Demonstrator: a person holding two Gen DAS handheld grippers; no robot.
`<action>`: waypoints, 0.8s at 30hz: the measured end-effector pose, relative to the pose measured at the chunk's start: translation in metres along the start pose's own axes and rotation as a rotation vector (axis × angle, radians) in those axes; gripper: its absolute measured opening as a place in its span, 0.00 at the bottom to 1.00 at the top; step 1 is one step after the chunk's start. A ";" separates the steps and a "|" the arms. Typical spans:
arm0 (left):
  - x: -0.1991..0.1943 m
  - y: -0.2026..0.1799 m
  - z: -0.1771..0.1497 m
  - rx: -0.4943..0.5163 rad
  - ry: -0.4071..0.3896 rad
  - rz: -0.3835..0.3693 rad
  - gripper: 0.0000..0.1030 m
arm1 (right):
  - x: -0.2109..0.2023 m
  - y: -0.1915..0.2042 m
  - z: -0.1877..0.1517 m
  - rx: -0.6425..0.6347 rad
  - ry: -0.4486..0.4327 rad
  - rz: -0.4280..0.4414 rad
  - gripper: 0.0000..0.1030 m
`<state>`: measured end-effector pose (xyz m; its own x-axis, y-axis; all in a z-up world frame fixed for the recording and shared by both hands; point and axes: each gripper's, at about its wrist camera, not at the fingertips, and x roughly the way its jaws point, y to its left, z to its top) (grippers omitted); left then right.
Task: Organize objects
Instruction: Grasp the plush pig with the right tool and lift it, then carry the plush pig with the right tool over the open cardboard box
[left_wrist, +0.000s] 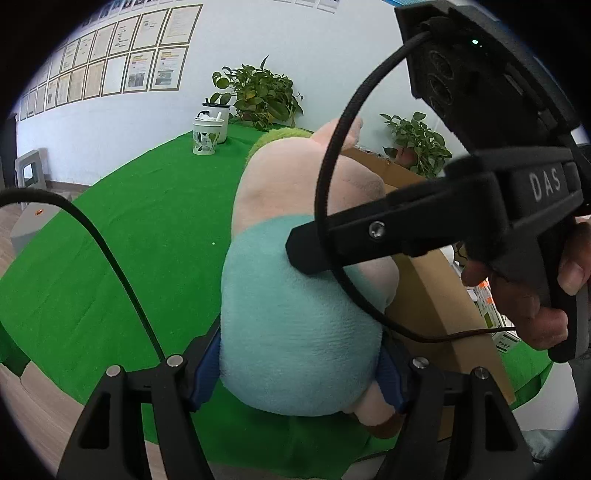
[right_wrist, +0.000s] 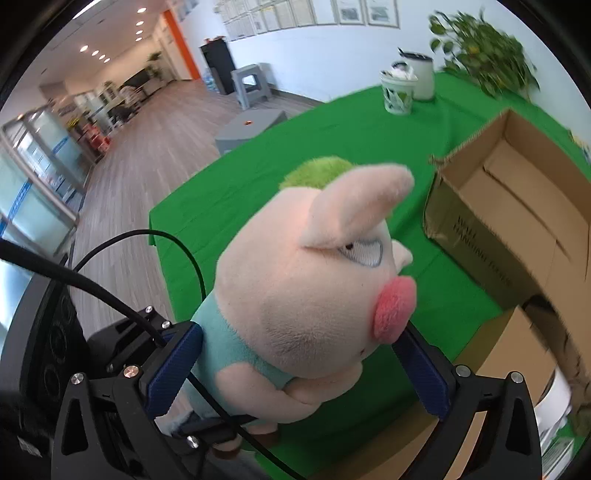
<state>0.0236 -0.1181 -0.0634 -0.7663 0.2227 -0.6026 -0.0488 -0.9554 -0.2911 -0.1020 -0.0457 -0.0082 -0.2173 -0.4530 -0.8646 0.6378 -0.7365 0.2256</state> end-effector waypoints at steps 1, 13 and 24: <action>0.000 0.001 0.000 -0.003 -0.002 -0.004 0.68 | 0.003 -0.006 -0.003 0.047 0.016 0.031 0.99; 0.002 -0.011 0.005 0.064 0.006 0.046 0.65 | 0.020 -0.002 -0.018 0.185 -0.014 0.045 0.99; -0.009 -0.056 0.045 0.219 -0.022 0.119 0.63 | -0.018 -0.007 -0.038 0.210 -0.216 0.098 0.86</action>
<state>0.0045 -0.0748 -0.0083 -0.7887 0.1038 -0.6059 -0.0930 -0.9944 -0.0493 -0.0745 -0.0138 -0.0110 -0.3288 -0.6065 -0.7239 0.5014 -0.7617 0.4104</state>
